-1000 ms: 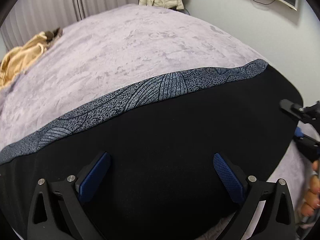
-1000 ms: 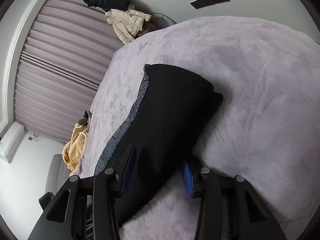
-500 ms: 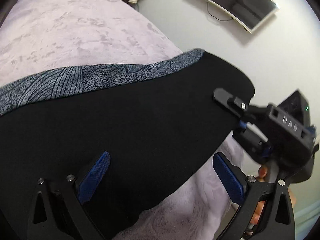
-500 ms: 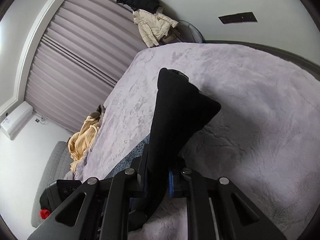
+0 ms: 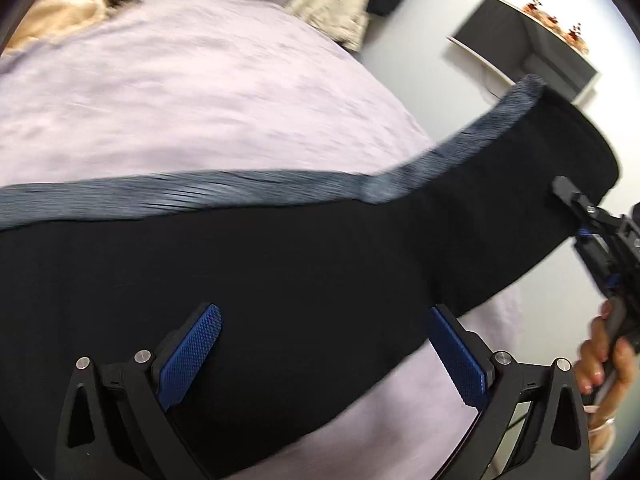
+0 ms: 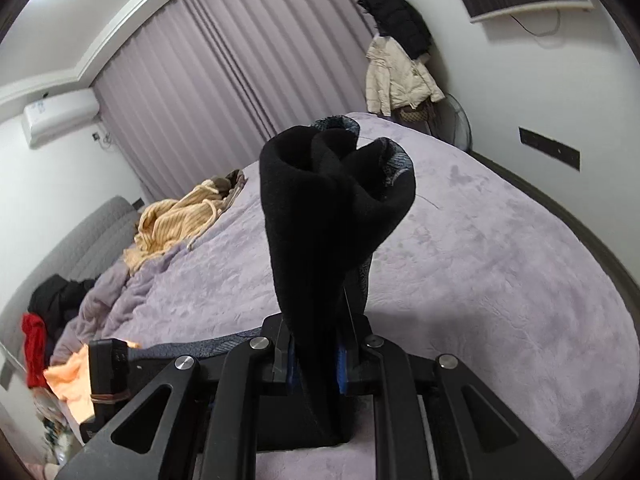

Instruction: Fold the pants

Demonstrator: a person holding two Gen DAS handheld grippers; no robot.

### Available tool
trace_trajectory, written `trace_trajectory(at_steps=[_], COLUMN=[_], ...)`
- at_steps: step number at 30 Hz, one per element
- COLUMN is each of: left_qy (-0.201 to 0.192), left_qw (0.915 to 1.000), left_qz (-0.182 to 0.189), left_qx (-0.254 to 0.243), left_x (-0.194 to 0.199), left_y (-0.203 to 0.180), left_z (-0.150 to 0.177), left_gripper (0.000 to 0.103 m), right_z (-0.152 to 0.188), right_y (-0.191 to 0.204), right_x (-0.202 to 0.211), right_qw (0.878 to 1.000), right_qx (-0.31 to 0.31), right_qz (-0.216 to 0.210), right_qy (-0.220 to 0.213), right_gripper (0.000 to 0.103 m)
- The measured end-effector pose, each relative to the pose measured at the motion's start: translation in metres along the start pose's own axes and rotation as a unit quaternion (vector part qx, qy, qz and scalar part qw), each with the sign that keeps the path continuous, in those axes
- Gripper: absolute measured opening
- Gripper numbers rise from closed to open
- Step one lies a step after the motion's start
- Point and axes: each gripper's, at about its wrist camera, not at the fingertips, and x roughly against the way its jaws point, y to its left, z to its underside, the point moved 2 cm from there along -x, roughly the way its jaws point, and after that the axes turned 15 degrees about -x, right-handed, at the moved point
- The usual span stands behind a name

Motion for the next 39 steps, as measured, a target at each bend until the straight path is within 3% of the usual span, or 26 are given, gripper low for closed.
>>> trace_trajectory(at_steps=[5, 9, 11, 13, 15, 16, 17, 18, 20, 21, 22, 24, 25, 27, 28, 29, 30, 31, 32, 36, 39], left_qy=[-0.029, -0.015, -0.01, -0.007, -0.008, -0.009, -0.011, -0.012, -0.015, -0.017, -0.02, -0.029, -0.034, -0.041, -0.042, -0.041, -0.035, -0.023, -0.008, 0.04, 0.052], left_qw=[0.9943, 0.9905, 0.9899, 0.9893, 0.9885, 0.988, 0.9879, 0.9878, 0.9881, 0.9886, 0.9895, 0.9919, 0.9932, 0.9964, 0.9978, 0.9987, 0.9993, 0.9995, 0.9995, 0.9973, 0.9964], left_qz=[-0.102, -0.133, -0.132, -0.134, -0.14, -0.143, -0.143, -0.142, -0.136, -0.13, -0.121, -0.099, -0.086, -0.053, -0.031, -0.01, 0.011, 0.021, 0.026, 0.053, 0.056], left_qx=[-0.001, 0.034, 0.052, 0.058, 0.058, 0.058, 0.059, 0.062, 0.071, 0.075, 0.077, 0.074, 0.07, 0.053, 0.041, 0.028, 0.011, -0.003, -0.015, -0.03, -0.035], left_x=[0.05, 0.061, 0.066, 0.073, 0.08, 0.084, 0.087, 0.087, 0.087, 0.088, 0.089, 0.09, 0.091, 0.088, 0.083, 0.078, 0.071, 0.059, 0.05, 0.018, 0.013], left_y=[0.049, 0.087, 0.1, 0.11, 0.117, 0.12, 0.124, 0.127, 0.133, 0.133, 0.133, 0.129, 0.125, 0.111, 0.104, 0.097, 0.087, 0.08, 0.074, 0.054, 0.043], left_z=[0.021, 0.041, 0.054, 0.067, 0.076, 0.079, 0.082, 0.083, 0.081, 0.078, 0.075, 0.067, 0.063, 0.052, 0.044, 0.036, 0.029, 0.022, 0.015, 0.007, 0.012], left_gripper=[0.103, 0.103, 0.103, 0.103, 0.103, 0.103, 0.103, 0.103, 0.103, 0.103, 0.103, 0.103, 0.103, 0.103, 0.101, 0.089, 0.08, 0.064, 0.061, 0.061, 0.061], right_z=[0.041, 0.104, 0.147, 0.186, 0.22, 0.231, 0.239, 0.245, 0.251, 0.249, 0.242, 0.219, 0.2, 0.171, 0.159, 0.15, 0.144, 0.143, 0.142, 0.147, 0.148], right_y=[0.067, 0.101, 0.115, 0.124, 0.138, 0.145, 0.153, 0.163, 0.178, 0.184, 0.185, 0.179, 0.165, 0.129, 0.108, 0.087, 0.066, 0.049, 0.038, 0.022, 0.013], right_x=[-0.026, -0.074, -0.103, -0.126, -0.132, -0.131, -0.127, -0.12, -0.101, -0.09, -0.082, -0.066, -0.06, -0.061, -0.065, -0.071, -0.075, -0.077, -0.079, -0.085, -0.089], right_qw=[0.995, 0.987, 0.974, 0.953, 0.92, 0.905, 0.898, 0.896, 0.895, 0.899, 0.91, 0.945, 0.965, 0.985, 0.986, 0.982, 0.975, 0.968, 0.966, 0.953, 0.947], right_qx=[0.097, 0.137, 0.187, 0.253, 0.337, 0.371, 0.39, 0.402, 0.419, 0.414, 0.394, 0.306, 0.236, 0.093, 0.019, -0.048, -0.105, -0.147, -0.163, -0.211, -0.234], right_qz=[0.011, 0.017, 0.057, 0.119, 0.179, 0.193, 0.188, 0.169, 0.137, 0.119, 0.097, 0.059, 0.035, -0.011, -0.03, -0.042, -0.049, -0.052, -0.053, -0.057, -0.051], right_qy=[0.028, 0.086, 0.111, 0.119, 0.09, 0.078, 0.076, 0.078, 0.074, 0.077, 0.083, 0.098, 0.113, 0.146, 0.164, 0.179, 0.191, 0.195, 0.195, 0.211, 0.213], right_gripper=[0.016, 0.018, 0.023, 0.025, 0.031, 0.044, 0.057, 0.061, 0.061, 0.061, 0.061, 0.061, 0.061, 0.061, 0.057, 0.042, 0.036, 0.035, 0.035, 0.035, 0.035])
